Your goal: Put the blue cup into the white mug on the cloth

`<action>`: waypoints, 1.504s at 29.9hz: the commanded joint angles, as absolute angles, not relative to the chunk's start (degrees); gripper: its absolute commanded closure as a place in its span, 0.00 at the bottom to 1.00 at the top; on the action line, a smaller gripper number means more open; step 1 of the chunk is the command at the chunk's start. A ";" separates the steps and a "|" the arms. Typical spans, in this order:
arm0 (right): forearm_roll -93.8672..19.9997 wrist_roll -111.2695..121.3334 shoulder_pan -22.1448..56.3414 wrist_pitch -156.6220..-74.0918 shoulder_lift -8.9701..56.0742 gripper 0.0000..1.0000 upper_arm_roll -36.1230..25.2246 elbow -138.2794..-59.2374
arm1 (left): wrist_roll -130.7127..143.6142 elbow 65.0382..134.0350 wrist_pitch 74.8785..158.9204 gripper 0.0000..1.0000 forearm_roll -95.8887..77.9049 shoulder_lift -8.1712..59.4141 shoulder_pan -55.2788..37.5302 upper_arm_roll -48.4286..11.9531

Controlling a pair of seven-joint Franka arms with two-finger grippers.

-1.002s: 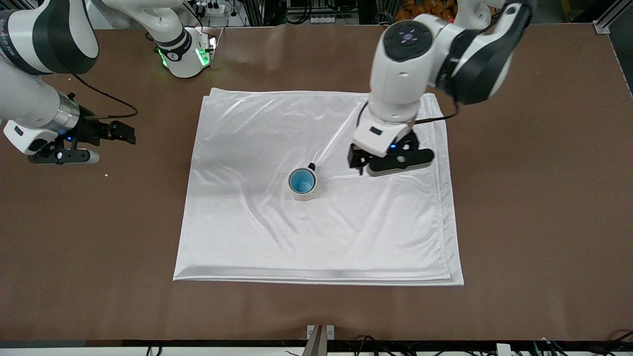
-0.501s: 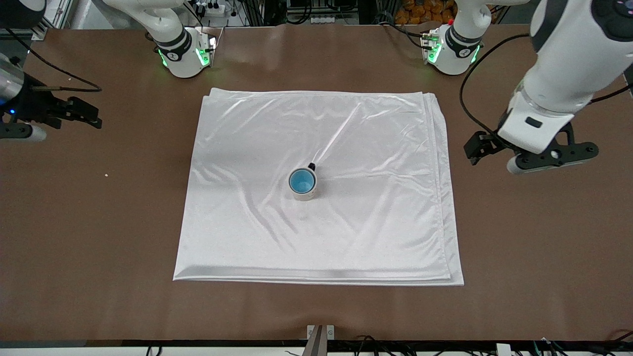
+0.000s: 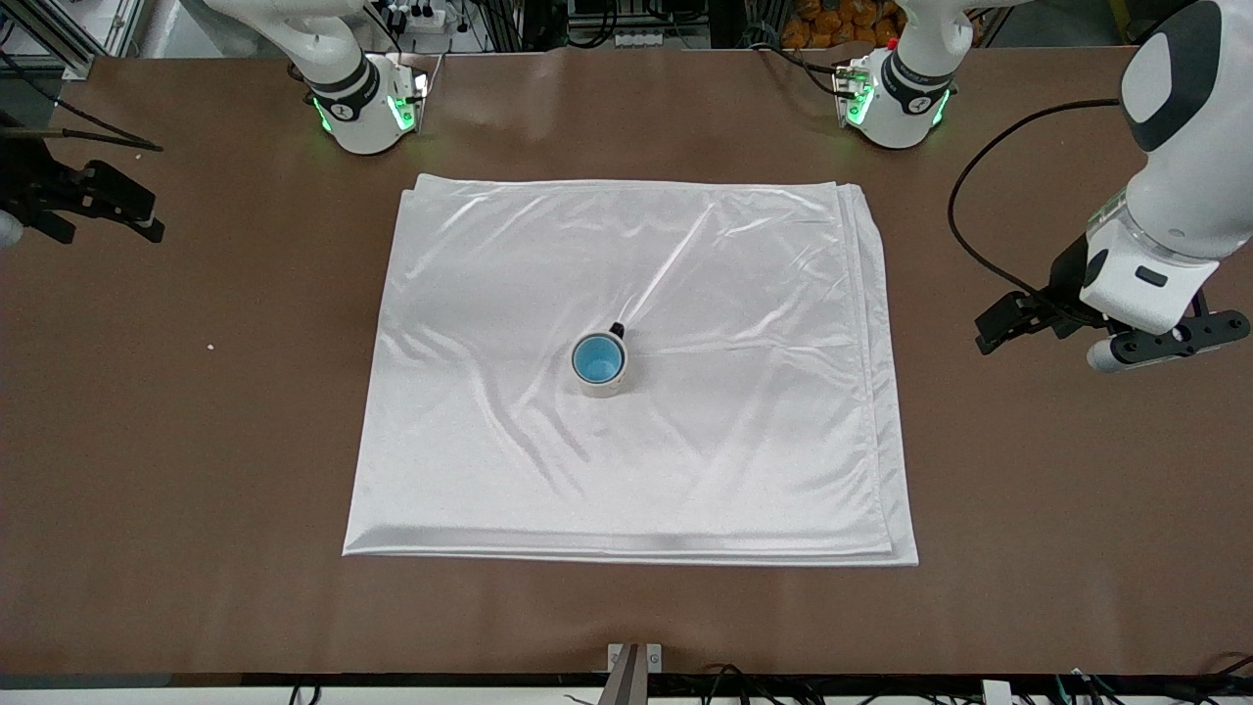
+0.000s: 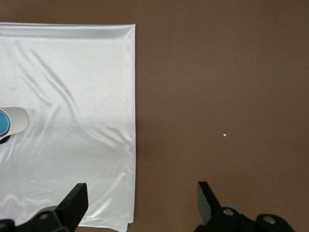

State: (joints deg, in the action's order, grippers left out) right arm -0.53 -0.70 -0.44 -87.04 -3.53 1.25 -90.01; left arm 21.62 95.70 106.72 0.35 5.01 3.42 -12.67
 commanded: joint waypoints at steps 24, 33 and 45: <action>0.88 -0.62 -0.53 -87.10 -2.64 0.00 2.64 -88.94 | 14.33 92.55 101.78 0.00 4.92 2.11 7.38 -12.83; 0.35 -0.62 -0.62 -87.10 -2.55 0.00 2.64 -89.03 | 14.24 92.55 100.64 0.00 4.75 2.02 7.56 -12.83; 0.35 -0.70 -0.53 -87.10 -2.46 0.00 2.64 -89.21 | 14.15 92.55 98.79 0.00 4.83 2.02 7.47 -13.01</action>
State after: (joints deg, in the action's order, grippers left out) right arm -0.04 -0.70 -0.37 -87.36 -2.74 2.30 -89.85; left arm 15.21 93.15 100.11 3.68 2.19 7.05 -12.46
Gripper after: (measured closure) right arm 0.000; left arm 0.000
